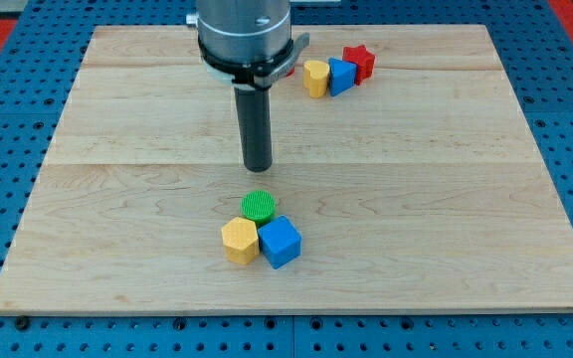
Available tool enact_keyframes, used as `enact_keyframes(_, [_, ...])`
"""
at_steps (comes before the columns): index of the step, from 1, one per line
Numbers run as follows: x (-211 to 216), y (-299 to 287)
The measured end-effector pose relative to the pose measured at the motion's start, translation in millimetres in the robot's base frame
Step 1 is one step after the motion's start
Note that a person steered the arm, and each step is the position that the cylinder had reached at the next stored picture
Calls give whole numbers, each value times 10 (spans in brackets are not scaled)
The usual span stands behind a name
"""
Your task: Move your arm towards the top right of the board
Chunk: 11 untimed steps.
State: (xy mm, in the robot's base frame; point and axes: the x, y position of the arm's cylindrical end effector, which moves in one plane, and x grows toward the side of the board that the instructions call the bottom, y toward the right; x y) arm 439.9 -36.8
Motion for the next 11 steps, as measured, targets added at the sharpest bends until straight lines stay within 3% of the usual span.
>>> enact_keyframes(3, [-75, 0])
enact_keyframes(4, [-419, 495])
enact_keyframes(6, [-425, 974])
enact_keyframes(7, [-455, 1736])
enact_keyframes(8, [-837, 2142])
enact_keyframes(10, [-840, 2148])
enact_keyframes(11, [-1053, 2466])
